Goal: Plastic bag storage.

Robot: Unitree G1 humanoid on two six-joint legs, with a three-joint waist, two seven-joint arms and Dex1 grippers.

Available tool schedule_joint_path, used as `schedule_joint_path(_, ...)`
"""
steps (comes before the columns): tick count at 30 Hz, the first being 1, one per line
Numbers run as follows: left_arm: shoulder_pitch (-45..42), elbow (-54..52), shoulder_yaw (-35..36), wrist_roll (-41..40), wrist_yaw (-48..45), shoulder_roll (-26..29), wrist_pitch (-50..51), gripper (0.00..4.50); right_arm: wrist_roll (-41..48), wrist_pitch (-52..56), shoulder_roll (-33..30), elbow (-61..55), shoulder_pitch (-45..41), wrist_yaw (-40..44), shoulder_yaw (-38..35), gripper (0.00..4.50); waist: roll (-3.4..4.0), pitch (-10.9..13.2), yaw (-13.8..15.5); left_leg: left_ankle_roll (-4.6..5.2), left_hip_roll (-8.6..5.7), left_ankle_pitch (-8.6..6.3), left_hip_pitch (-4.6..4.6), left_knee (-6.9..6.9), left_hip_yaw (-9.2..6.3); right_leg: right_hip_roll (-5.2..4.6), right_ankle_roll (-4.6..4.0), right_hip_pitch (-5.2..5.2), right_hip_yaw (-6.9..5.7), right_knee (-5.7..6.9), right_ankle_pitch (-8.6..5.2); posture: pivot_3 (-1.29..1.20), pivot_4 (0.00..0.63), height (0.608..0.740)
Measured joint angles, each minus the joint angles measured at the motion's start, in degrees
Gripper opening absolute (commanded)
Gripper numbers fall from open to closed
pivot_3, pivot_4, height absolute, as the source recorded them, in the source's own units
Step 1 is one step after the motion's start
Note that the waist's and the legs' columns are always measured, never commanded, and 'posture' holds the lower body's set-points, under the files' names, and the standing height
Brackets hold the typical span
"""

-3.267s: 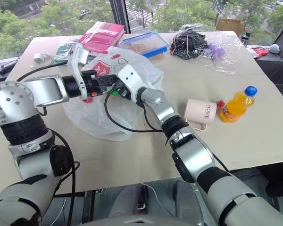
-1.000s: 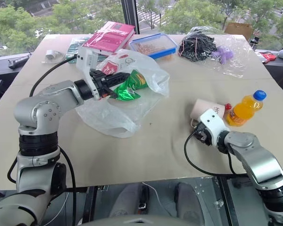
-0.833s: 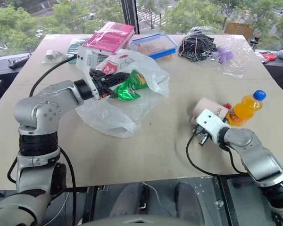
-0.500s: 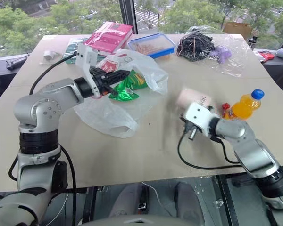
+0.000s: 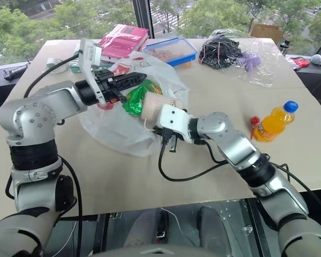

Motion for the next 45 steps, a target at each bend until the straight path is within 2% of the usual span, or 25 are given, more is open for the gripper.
schedule_joint_path(2, 1.5, -2.1, 0.7, -2.3, -0.3, 1.3, 2.3, 0.0, -2.7, -6.6, 4.7, 10.3, -4.9, 0.7, 1.4, 0.04, 0.03, 0.0, -0.4, -0.02, 0.0, 0.01, 0.01, -0.03, 0.03, 0.03, -0.01, -0.05, 0.04, 0.03, 0.0, 0.0, 0.15, 0.74)
schedule_joint_path(5, 2.3, -3.1, 0.8, -3.6, 0.1, 1.3, 3.3, 0.0, -5.6, -13.5, 8.4, 17.8, -9.4, 1.6, 3.0, 0.04, 0.03, 0.0, -0.6, -0.05, 0.0, 0.01, 0.01, -0.05, 0.01, 0.05, -0.02, -0.08, 0.02, 0.05, 0.0, 0.0, 0.15, 0.74)
schedule_joint_path(9, 3.0, -4.9, 2.3, -4.9, 2.2, 1.2, 3.9, 0.0, -9.6, -25.3, 17.5, 29.8, -14.9, 2.3, 5.4, 0.04, 0.03, 0.0, -1.1, -0.08, 0.03, 0.02, 0.01, -0.1, -0.02, 0.02, -0.02, -0.1, 0.02, 0.05, 0.01, 0.0, 0.15, 0.74)
schedule_joint_path(14, 3.9, -5.1, 2.2, -4.0, 6.3, -0.3, 3.7, 0.0, -12.8, -34.9, 23.4, 36.2, -16.8, 3.5, 6.8, 0.04, 0.04, 0.0, -1.2, -0.12, 0.0, 0.03, 0.01, -0.11, -0.05, -0.04, -0.02, -0.1, 0.0, 0.11, 0.01, 0.0, 0.15, 0.74)
schedule_joint_path(19, 4.2, -5.4, 2.1, -4.2, 8.6, -1.7, 3.5, 0.0, -15.6, -37.4, 27.2, 47.4, -20.1, 2.7, 6.9, 0.04, 0.05, 0.0, -1.3, -0.25, 0.0, 0.1, 0.06, -0.11, -0.1, -0.05, -0.04, -0.12, -0.02, 0.28, 0.01, 0.0, 0.15, 0.74)
schedule_joint_path(21, 4.6, -5.5, 2.1, -4.2, 9.0, -2.2, 3.4, 0.0, -16.7, -37.7, 27.8, 52.4, -21.6, 0.4, 5.9, 0.71, 0.06, 0.0, -1.3, -0.29, 0.0, 0.13, 0.06, -0.11, -0.1, -0.05, -0.06, -0.18, -0.02, 0.35, 0.01, 0.0, 0.15, 0.74)
schedule_joint_path(24, 4.7, -5.5, 2.2, -4.2, 10.2, -2.8, 3.0, 0.0, -18.9, -39.1, 27.3, 59.3, -24.2, -5.9, 3.7, 1.97, 0.07, 0.0, -1.3, -0.33, 0.0, 0.14, 0.06, -0.14, -0.11, -0.06, -0.07, -0.23, -0.01, 0.41, 0.0, 0.0, 0.15, 0.74)
schedule_joint_path(27, 4.7, -5.5, 3.0, -4.2, 11.1, -3.0, 2.3, 0.0, -21.1, -41.3, 24.1, 59.7, -24.2, -9.9, 2.8, 3.52, 0.09, 0.1, -1.4, -0.33, -0.02, 0.14, 0.05, -0.19, -0.08, -0.08, -0.07, -0.26, 0.01, 0.38, 0.0, 0.0, 0.15, 0.74)
schedule_joint_path(28, 4.7, -5.5, 3.1, -4.2, 11.1, -3.0, 2.3, 0.0, -21.3, -41.7, 23.5, 59.3, -24.0, -10.1, 2.3, 3.96, 0.09, 0.1, -1.5, -0.33, -0.02, 0.15, 0.05, -0.21, -0.07, -0.08, -0.07, -0.26, 0.01, 0.38, 0.0, 0.0, 0.15, 0.74)
schedule_joint_path(32, 4.6, -4.6, 3.0, -3.9, 11.9, -4.0, 1.2, 0.0, -19.4, -40.8, 19.4, 48.2, -18.1, -5.6, -0.1, 3.96, 0.08, 0.0, -1.5, -0.33, -0.01, 0.15, 0.04, -0.27, -0.05, -0.07, -0.06, -0.26, 0.02, 0.34, 0.0, 0.0, 0.15, 0.74)
schedule_joint_path(35, 4.5, -2.9, 2.0, -2.4, 12.4, -4.5, -0.5, 0.0, -14.9, -31.6, 15.9, 31.0, -9.0, -1.4, -2.9, 3.96, 0.09, 0.1, -1.4, -0.32, 0.01, 0.15, 0.02, -0.28, -0.05, -0.08, -0.06, -0.27, 0.03, 0.36, 0.0, 0.0, 0.15, 0.74)
schedule_joint_path(36, 4.5, -2.8, 2.0, -2.3, 12.4, -4.5, -0.7, 0.0, -14.4, -30.4, 15.5, 29.4, -8.2, -1.0, -3.2, 3.96, 0.09, 0.1, -1.4, -0.32, 0.01, 0.15, 0.02, -0.28, -0.05, -0.09, -0.06, -0.27, 0.02, 0.35, 0.0, 0.0, 0.15, 0.74)
schedule_joint_path(37, 4.5, -2.1, 1.8, -1.7, 12.5, -4.8, -1.3, 0.0, -12.2, -24.2, 13.9, 22.9, -5.8, -0.1, -5.1, 3.96, 0.09, 0.1, -1.3, -0.31, 0.0, 0.15, 0.02, -0.25, -0.04, -0.1, -0.05, -0.26, 0.03, 0.36, 0.01, 0.0, 0.15, 0.74)
schedule_joint_path(38, 4.5, -1.9, 1.8, -1.4, 12.5, -4.9, -1.7, 0.0, -9.8, -17.6, 12.4, 14.9, -3.0, 0.1, -7.6, 4.5, 0.09, 0.1, -1.0, -0.31, 0.01, 0.15, 0.02, -0.23, -0.06, -0.12, -0.06, -0.25, 0.01, 0.37, 0.0, 0.0, 0.15, 0.74)
schedule_joint_path(41, 4.7, -1.0, 1.7, -0.5, 12.5, -5.6, -2.9, 0.0, -5.7, 0.0, 8.0, -5.2, 2.6, -2.7, -15.8, 4.5, 0.08, 0.0, -0.3, -0.3, 0.0, 0.14, 0.02, -0.22, -0.06, -0.13, -0.06, -0.25, 0.01, 0.36, 0.0, 0.0, 0.15, 0.74)
schedule_joint_path(45, 4.5, -0.1, 1.1, 0.3, 12.3, -6.1, -3.8, 0.0, -6.9, 13.0, 7.7, -17.1, 7.6, -11.2, -21.6, 4.5, 0.08, 0.0, 0.0, -0.3, -0.02, 0.14, 0.04, -0.21, 0.02, -0.1, -0.07, -0.27, 0.04, 0.43, 0.0, 0.0, 0.15, 0.74)
